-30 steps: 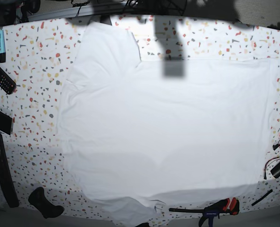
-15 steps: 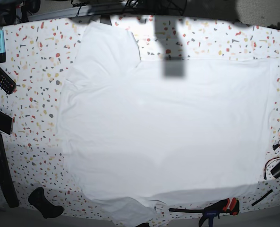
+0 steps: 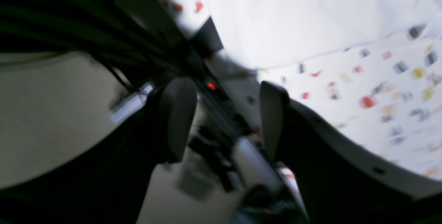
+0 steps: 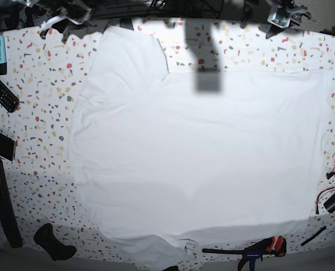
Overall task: Fold the T-shirt properly
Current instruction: 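Move both grippers down toward the shoulder corners of the T-shirt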
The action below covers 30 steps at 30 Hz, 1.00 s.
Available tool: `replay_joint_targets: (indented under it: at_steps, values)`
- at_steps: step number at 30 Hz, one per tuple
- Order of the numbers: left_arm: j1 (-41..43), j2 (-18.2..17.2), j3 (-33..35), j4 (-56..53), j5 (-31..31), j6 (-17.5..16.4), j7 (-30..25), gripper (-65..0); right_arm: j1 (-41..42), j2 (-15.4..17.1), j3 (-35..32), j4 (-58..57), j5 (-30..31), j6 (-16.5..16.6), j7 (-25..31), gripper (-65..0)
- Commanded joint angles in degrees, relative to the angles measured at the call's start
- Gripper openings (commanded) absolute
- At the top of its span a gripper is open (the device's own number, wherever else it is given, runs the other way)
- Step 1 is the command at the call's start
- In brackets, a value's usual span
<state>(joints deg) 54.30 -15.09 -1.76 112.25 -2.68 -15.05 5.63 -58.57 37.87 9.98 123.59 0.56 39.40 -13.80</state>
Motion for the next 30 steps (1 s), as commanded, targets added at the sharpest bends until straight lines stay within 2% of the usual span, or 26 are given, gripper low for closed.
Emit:
replay_joint_targets:
  at_steps: [1, 3, 6, 8, 10, 14, 18, 21, 23, 26, 28, 30]
  values:
    - [0.4, -0.2, -0.1, 1.0, -0.2, 0.0, -0.7, -26.1, -0.2, 1.7, 0.4, 2.0, -1.8, 0.6, 0.9, -32.2]
    - [-0.4, -0.2, -0.1, 1.0, 1.8, 0.0, -0.7, -26.1, -0.2, 3.7, 0.3, 4.0, -7.6, 0.6, 1.0, -32.2]
    - [-1.6, -0.2, -0.1, 1.0, 9.4, 0.1, -0.9, -26.1, -0.2, 6.4, -0.1, 6.5, -15.6, 0.6, 1.0, -32.2]
    - [-2.4, -0.2, -0.1, 1.0, 14.2, 0.1, -0.9, -26.1, -0.2, 7.8, -0.7, 7.0, -19.3, 0.6, 1.0, -32.2]
    - [-3.2, -0.2, -0.1, 1.0, 16.2, 0.1, -0.9, -26.1, -0.2, 8.5, -1.9, 7.0, -22.1, 0.6, 0.9, -32.3]
    - [-4.2, -0.2, -0.1, 1.0, 16.2, 0.1, -0.9, -26.1, 0.3, 8.8, -6.3, 6.9, -27.5, 0.6, 0.9, -32.3]
    - [-5.0, -0.2, -0.1, 1.0, 16.7, 0.1, -0.9, -26.1, 4.3, 8.6, -12.8, 5.8, -29.7, 0.5, 0.7, -32.2]
    - [-5.5, -0.2, -0.1, 1.0, 24.5, 0.8, -0.8, -26.1, 8.3, 7.8, -18.1, 4.5, -30.8, -1.9, -1.5, -32.3]
    - [-5.9, -0.2, -0.1, 1.0, 30.4, 4.1, -0.7, -26.1, 10.6, 6.6, -20.5, 3.9, -30.8, -2.7, -3.5, -32.3]
    - [-7.1, -3.9, -0.1, 1.0, 36.9, 9.6, -0.5, -26.1, 12.7, 5.2, -22.5, 3.9, -30.3, -3.0, -3.7, -32.3]
    - [-7.5, -8.6, -0.1, 1.0, 38.9, 12.9, 1.0, -26.1, 13.1, 4.7, -22.8, 3.9, -30.2, -3.0, -3.6, -32.2]
    - [-7.7, -13.4, -0.1, 1.0, 38.9, 14.0, 3.5, -26.1, 13.1, 4.7, -22.8, 3.9, -30.2, -3.0, -3.7, -32.3]
